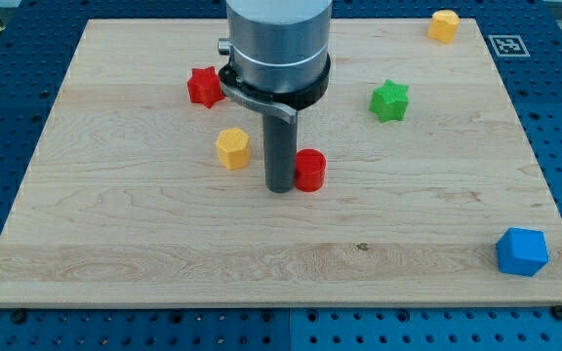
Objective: Slide the blue cube parallel to the right of the red circle
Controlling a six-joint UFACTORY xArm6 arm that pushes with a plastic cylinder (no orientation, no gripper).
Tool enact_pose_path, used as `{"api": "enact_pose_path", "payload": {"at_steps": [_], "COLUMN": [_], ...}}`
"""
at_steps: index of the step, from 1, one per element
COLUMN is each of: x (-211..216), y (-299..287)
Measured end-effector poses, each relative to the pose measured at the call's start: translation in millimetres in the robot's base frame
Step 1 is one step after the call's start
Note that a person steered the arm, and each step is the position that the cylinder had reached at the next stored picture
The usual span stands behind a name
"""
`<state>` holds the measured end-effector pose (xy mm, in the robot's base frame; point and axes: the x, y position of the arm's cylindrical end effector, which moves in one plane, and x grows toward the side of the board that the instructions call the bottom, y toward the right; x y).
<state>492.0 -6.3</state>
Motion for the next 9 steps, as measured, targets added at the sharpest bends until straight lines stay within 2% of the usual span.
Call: {"api": "enact_pose_path", "payload": {"at_steps": [1, 3, 5, 7, 8, 9], "x": [13.9, 60.0, 125.1, 125.0, 124.2, 117.9], "y": [5.6, 132.2, 228.9, 308.9, 306.1, 276.7]}}
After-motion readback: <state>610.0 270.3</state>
